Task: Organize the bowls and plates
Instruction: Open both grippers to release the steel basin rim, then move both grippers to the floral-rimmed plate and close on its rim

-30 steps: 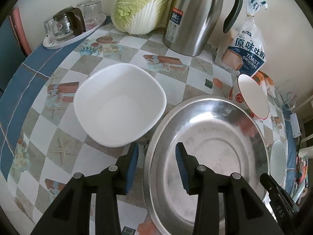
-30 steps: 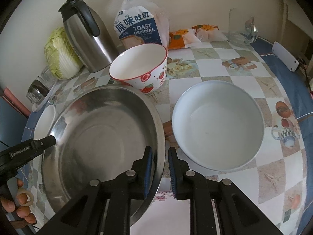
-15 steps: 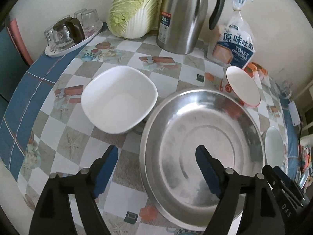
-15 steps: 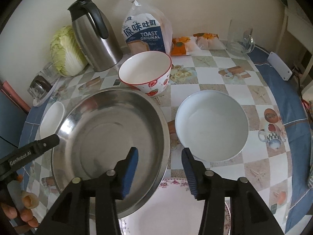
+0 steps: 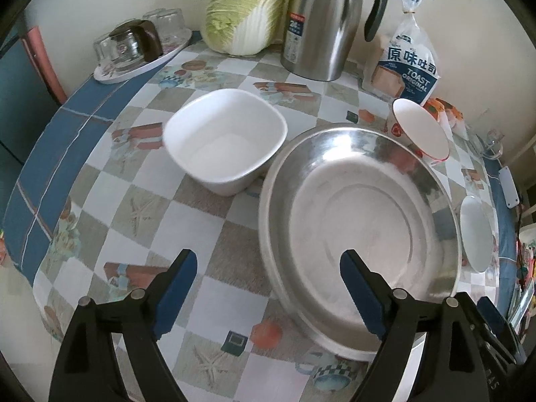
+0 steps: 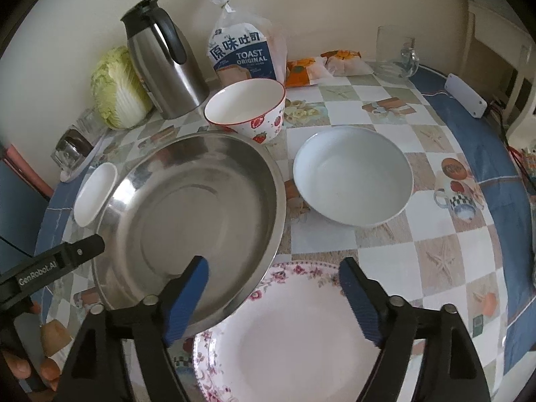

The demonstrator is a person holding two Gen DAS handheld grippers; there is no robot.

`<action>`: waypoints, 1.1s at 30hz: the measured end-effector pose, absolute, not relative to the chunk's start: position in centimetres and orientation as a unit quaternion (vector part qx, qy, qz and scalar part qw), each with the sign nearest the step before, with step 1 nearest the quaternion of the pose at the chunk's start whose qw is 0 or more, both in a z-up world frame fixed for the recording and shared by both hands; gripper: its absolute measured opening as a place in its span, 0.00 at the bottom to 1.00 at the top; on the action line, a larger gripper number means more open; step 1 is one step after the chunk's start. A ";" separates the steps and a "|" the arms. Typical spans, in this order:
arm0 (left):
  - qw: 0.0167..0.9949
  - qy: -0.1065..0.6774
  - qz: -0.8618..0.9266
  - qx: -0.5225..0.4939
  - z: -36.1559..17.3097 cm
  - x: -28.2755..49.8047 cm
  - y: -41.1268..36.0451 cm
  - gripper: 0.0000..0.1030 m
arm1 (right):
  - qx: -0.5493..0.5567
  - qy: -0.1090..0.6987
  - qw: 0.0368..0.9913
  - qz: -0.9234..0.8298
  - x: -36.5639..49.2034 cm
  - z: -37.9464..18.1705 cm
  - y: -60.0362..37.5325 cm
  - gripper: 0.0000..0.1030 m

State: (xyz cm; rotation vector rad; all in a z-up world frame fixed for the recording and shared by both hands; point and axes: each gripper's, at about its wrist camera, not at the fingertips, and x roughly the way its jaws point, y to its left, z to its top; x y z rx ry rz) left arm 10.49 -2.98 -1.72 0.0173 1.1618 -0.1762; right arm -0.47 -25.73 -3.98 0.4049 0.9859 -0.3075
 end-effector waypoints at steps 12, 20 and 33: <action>0.844 0.530 -0.084 0.002 -1.8 7.5 -2.6 0.90 | 0.193 0.463 0.854 -0.139 -3.3 -4.2 -24.4 0.99; 0.844 0.526 -0.099 -0.006 -1.6 5.8 -2.8 0.90 | 0.208 0.463 0.848 -0.155 -6.1 -4.7 -25.4 0.99; 0.823 0.550 -0.141 -0.012 -3.0 3.0 -3.6 0.90 | 0.261 0.469 0.817 -0.211 -10.0 -6.2 -28.8 0.99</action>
